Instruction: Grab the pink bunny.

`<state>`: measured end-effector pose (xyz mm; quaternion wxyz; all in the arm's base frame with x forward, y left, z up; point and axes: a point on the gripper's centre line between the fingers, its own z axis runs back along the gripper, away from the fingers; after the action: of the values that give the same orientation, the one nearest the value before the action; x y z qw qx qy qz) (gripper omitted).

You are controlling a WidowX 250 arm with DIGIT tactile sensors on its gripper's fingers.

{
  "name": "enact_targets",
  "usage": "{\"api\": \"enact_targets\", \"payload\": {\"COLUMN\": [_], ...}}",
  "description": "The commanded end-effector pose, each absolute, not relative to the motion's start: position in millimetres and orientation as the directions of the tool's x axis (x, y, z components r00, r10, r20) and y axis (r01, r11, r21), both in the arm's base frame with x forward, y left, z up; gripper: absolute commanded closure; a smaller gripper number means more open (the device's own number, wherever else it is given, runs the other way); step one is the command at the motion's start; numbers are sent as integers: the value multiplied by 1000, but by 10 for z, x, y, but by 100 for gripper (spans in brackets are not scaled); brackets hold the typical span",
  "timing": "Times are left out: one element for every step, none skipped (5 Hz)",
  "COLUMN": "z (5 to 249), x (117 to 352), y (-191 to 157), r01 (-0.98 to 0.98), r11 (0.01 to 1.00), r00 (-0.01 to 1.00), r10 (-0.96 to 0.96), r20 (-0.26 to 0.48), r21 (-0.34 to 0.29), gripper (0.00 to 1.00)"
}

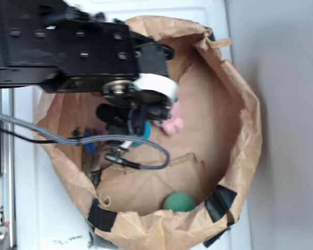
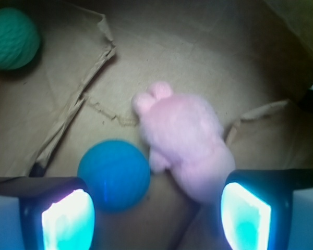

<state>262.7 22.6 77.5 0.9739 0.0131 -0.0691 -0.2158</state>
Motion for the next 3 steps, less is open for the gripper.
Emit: {"api": "enact_targets", "payload": {"z": [842, 826, 787], "x": [2980, 3032, 3094], "y": [168, 164, 233], "r01": [402, 401, 403], "r11": [911, 911, 910], "r00": [891, 888, 886], "r10": [-411, -412, -414], "r20": [194, 204, 210], "r21": [89, 95, 94], "gripper": [0, 0, 0]}}
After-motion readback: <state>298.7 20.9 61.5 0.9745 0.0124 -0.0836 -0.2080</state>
